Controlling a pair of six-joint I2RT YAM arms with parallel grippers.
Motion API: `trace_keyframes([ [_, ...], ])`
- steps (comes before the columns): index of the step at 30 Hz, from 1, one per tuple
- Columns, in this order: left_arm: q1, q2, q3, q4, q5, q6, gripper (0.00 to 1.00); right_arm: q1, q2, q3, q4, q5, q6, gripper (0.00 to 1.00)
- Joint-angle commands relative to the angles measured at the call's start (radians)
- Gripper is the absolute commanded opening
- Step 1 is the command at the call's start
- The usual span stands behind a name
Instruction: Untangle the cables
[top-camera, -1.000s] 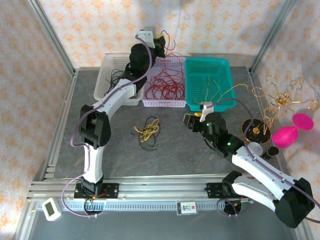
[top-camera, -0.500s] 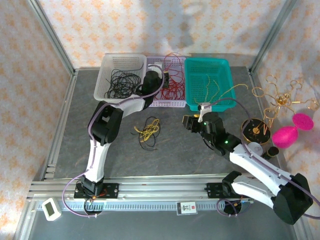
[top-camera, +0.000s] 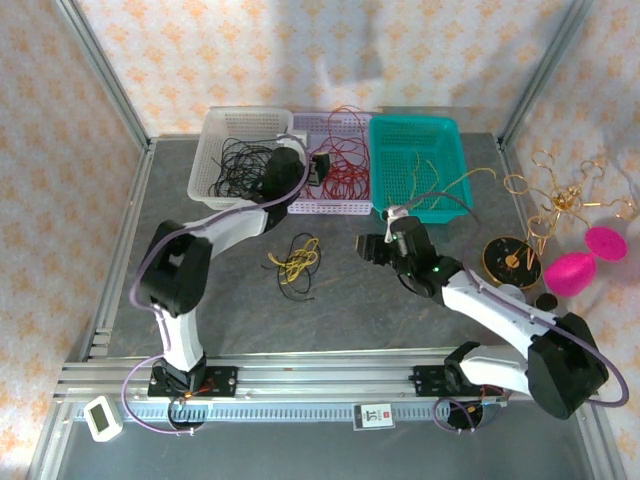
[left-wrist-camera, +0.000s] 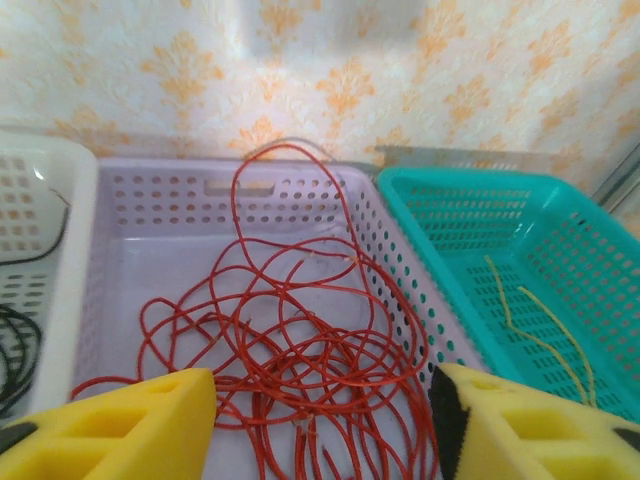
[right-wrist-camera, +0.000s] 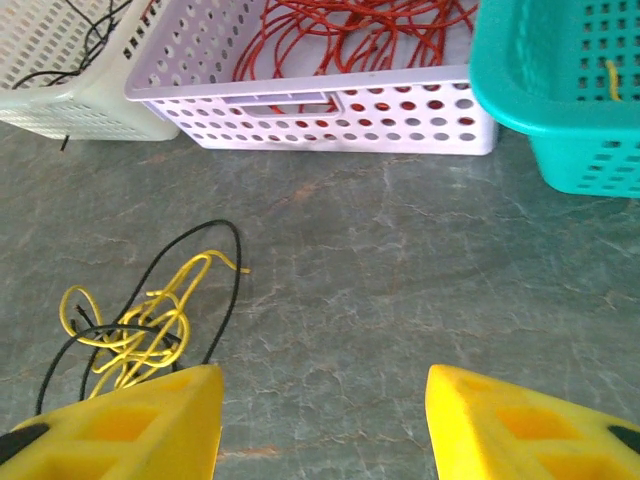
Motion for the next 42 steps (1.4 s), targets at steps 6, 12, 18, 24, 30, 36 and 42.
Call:
trace_keyframes([
  [6, -0.004, -0.408, -0.435, -0.154, -0.053, -0.163, 0.55, -0.005, 0.088, 0.074, 0.035, -0.098, -0.028, 0.54],
  [12, -0.019, -0.691, -0.77, -0.205, 0.042, -0.306, 0.53, 0.085, 0.209, 0.156, 0.03, -0.236, -0.073, 0.47],
  [18, -0.013, -0.878, -0.923, -0.249, 0.008, -0.397, 0.51, 0.271, 0.353, 0.223, 0.095, -0.197, -0.027, 0.47],
  [24, 0.017, -0.901, -0.96, -0.239, -0.012, -0.417, 0.5, 0.361, 0.491, 0.286, 0.174, -0.124, 0.07, 0.47],
  [30, 0.024, -0.877, -0.951, -0.243, 0.006, -0.41, 0.51, 0.373, 0.621, 0.371, 0.147, -0.095, 0.093, 0.48],
  [36, 0.024, -0.937, -0.974, -0.256, -0.013, -0.424, 0.51, 0.376, 0.677, 0.399, 0.145, -0.152, 0.098, 0.44],
  [42, 0.024, -1.021, -0.968, -0.343, -0.042, -0.406, 0.51, 0.375, 0.694, 0.392, 0.145, -0.154, 0.094, 0.32],
])
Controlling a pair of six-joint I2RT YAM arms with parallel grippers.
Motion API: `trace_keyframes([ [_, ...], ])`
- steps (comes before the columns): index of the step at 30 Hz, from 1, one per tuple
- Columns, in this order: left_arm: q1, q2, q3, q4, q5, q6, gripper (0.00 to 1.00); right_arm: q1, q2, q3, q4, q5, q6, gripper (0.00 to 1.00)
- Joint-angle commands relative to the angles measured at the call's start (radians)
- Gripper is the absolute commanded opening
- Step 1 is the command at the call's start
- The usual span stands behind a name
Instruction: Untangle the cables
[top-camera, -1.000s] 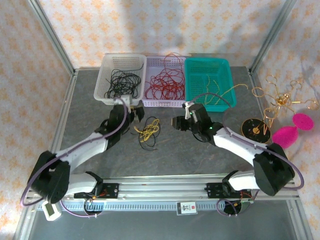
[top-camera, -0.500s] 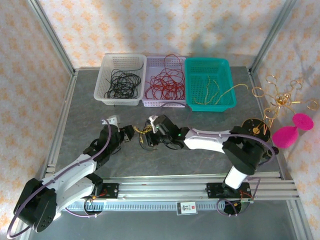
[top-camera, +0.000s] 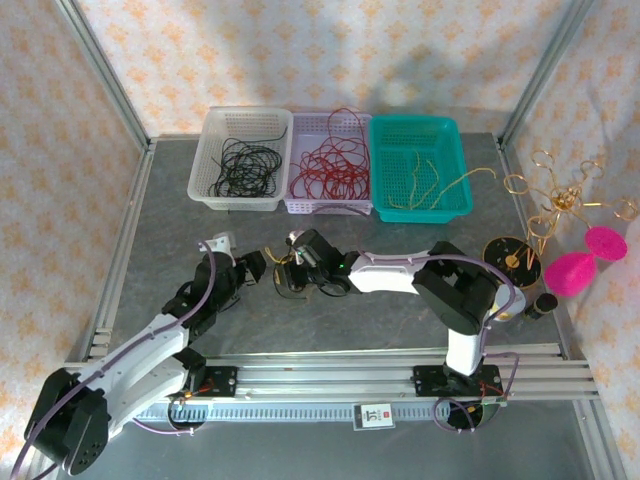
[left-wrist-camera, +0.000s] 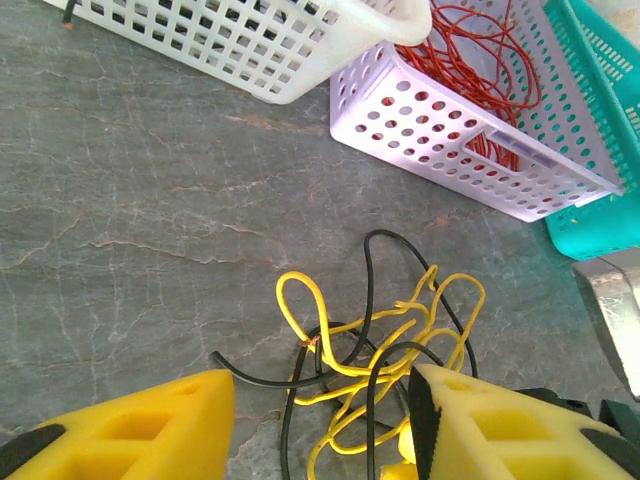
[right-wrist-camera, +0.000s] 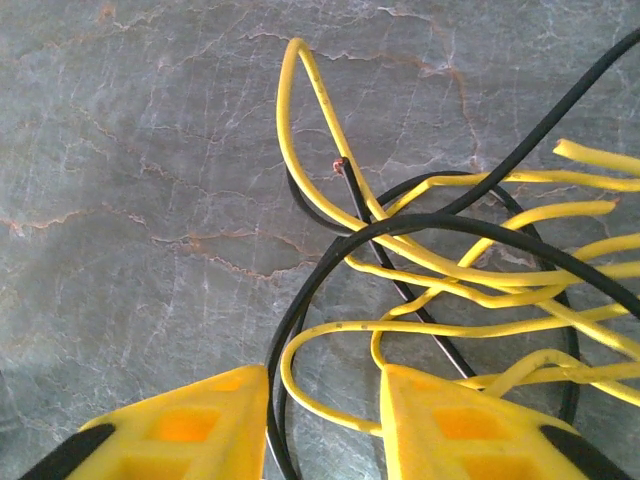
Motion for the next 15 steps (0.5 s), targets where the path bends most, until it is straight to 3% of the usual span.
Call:
trace_keyframes([
  [1, 0.005, -0.053, 0.001, -0.08, -0.037, 0.006, 0.52, 0.006, 0.02, 0.012, 0.017, -0.013, 0.003, 0.3],
  [8, 0.006, -0.099, -0.001, -0.122, -0.008, -0.001, 0.53, 0.009, -0.117, -0.073, 0.003, 0.025, 0.015, 0.3],
  [12, 0.003, -0.09, -0.055, -0.034, 0.117, -0.03, 0.44, 0.01, -0.232, -0.138, -0.041, 0.103, 0.008, 0.34],
  [15, -0.022, -0.078, -0.095, 0.039, 0.174, -0.07, 0.44, 0.005, -0.281, -0.174, -0.078, 0.183, -0.011, 0.36],
])
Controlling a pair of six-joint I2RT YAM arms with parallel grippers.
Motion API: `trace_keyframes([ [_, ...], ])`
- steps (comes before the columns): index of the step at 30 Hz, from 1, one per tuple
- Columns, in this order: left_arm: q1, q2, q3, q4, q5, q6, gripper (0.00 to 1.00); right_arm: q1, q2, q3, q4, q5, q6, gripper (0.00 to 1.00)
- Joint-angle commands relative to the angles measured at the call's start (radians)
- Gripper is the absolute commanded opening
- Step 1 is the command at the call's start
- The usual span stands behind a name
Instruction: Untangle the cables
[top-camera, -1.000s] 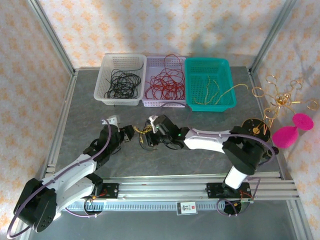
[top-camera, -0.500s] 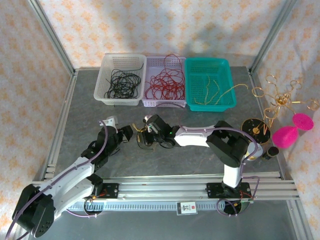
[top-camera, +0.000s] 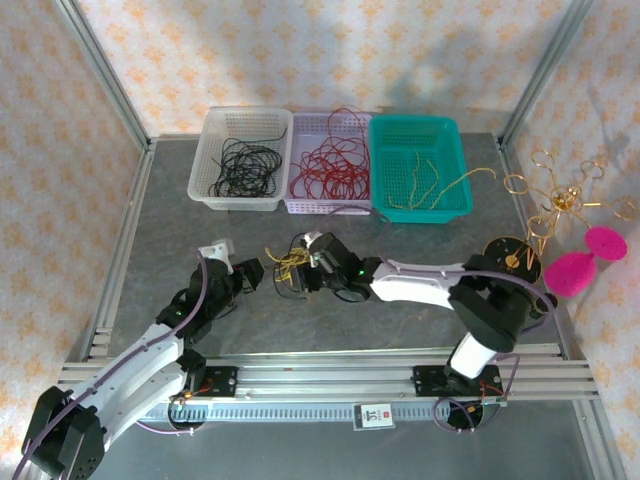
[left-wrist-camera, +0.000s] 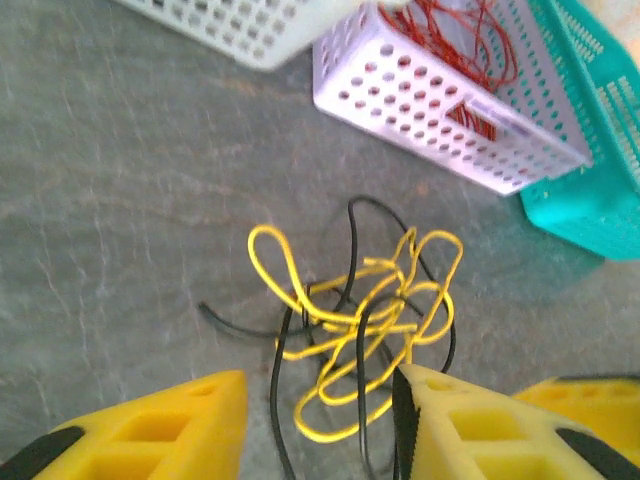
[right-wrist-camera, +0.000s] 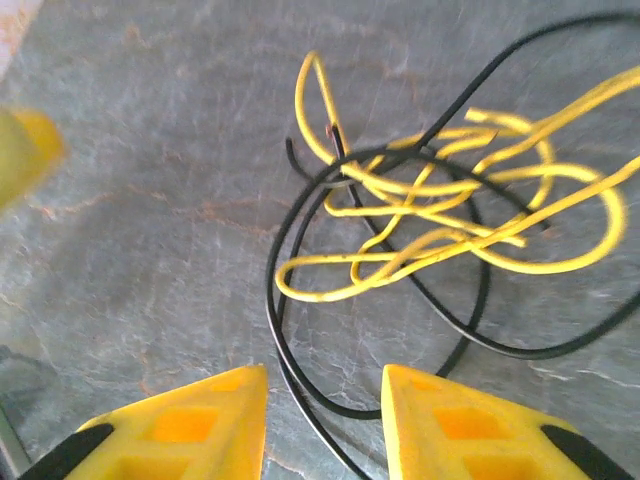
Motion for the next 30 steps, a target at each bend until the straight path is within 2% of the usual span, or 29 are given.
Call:
trace_keyframes([
  [1, -0.033, 0.012, -0.038, 0.081, 0.08, -0.056, 0.45, -0.005, -0.057, -0.042, -0.043, 0.114, -0.013, 0.36],
  [5, -0.089, 0.047, -0.044, 0.128, 0.046, -0.085, 0.5, -0.036, -0.065, -0.079, -0.012, 0.095, -0.006, 0.37],
  [13, -0.132, 0.281, 0.01, 0.226, 0.021, -0.096, 0.47, -0.052, -0.073, -0.089, 0.016, 0.085, -0.024, 0.37],
  [19, -0.155, 0.385, 0.054, 0.273, 0.018, -0.092, 0.47, -0.069, -0.106, -0.146, 0.052, 0.081, -0.006, 0.37],
  [25, -0.161, 0.466, 0.116, 0.245, -0.009, -0.074, 0.42, -0.073, -0.12, -0.167, 0.064, 0.078, -0.005, 0.37],
  [30, -0.162, 0.512, 0.15, 0.218, -0.045, -0.063, 0.42, -0.081, -0.132, -0.178, 0.069, 0.074, -0.008, 0.37],
])
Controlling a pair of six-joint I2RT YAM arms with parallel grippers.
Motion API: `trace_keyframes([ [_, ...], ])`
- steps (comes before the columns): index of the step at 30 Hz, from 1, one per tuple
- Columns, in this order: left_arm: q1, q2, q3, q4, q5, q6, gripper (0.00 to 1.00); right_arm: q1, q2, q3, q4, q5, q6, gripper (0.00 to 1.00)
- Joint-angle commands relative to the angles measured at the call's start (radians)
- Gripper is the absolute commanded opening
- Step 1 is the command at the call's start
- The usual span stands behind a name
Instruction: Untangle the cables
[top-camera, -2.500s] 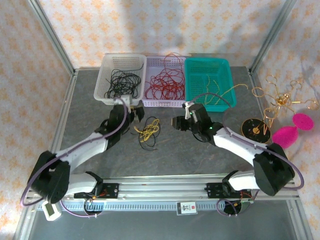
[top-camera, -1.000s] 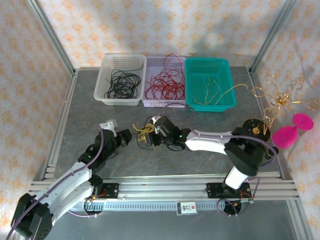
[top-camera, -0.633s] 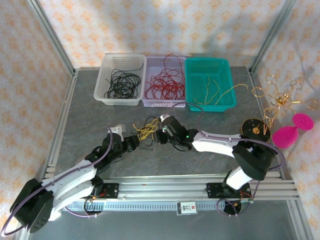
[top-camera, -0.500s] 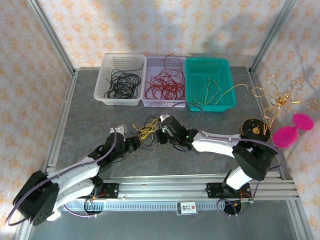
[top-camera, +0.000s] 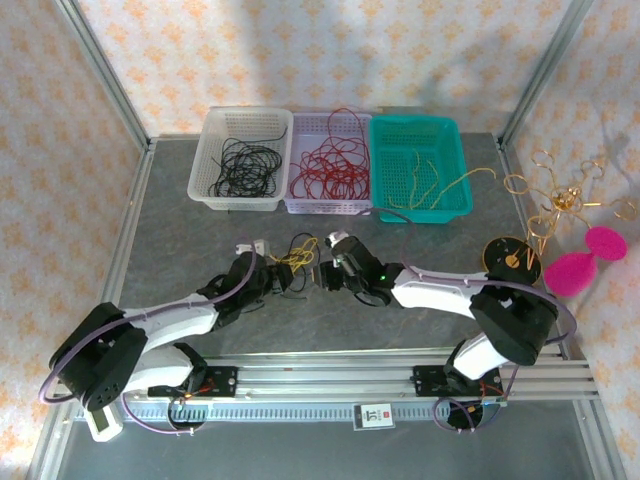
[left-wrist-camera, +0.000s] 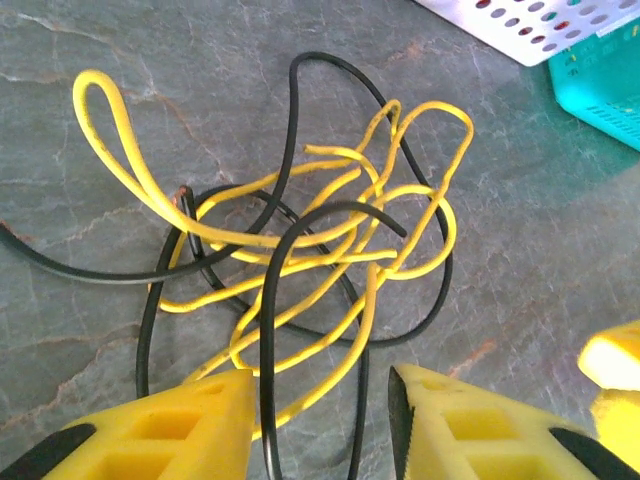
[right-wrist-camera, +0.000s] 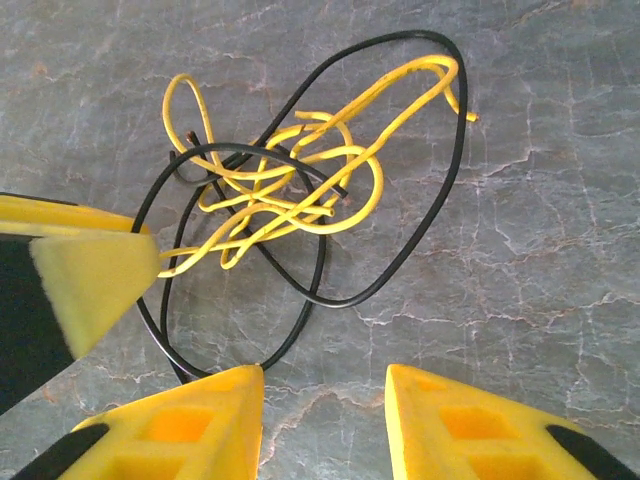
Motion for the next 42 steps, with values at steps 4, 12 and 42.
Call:
trace_keyframes([
  [4, -0.008, 0.063, 0.049, 0.011, -0.048, 0.015, 0.36, -0.01, -0.022, -0.019, 0.031, 0.01, -0.005, 0.37],
  [12, -0.011, 0.103, 0.068, -0.012, -0.082, 0.026, 0.33, -0.01, -0.026, -0.032, 0.043, 0.011, 0.002, 0.37],
  [42, -0.121, -0.366, 0.383, -0.317, -0.018, 0.281, 0.0, -0.034, -0.28, -0.107, 0.43, -0.513, -0.409, 0.63],
])
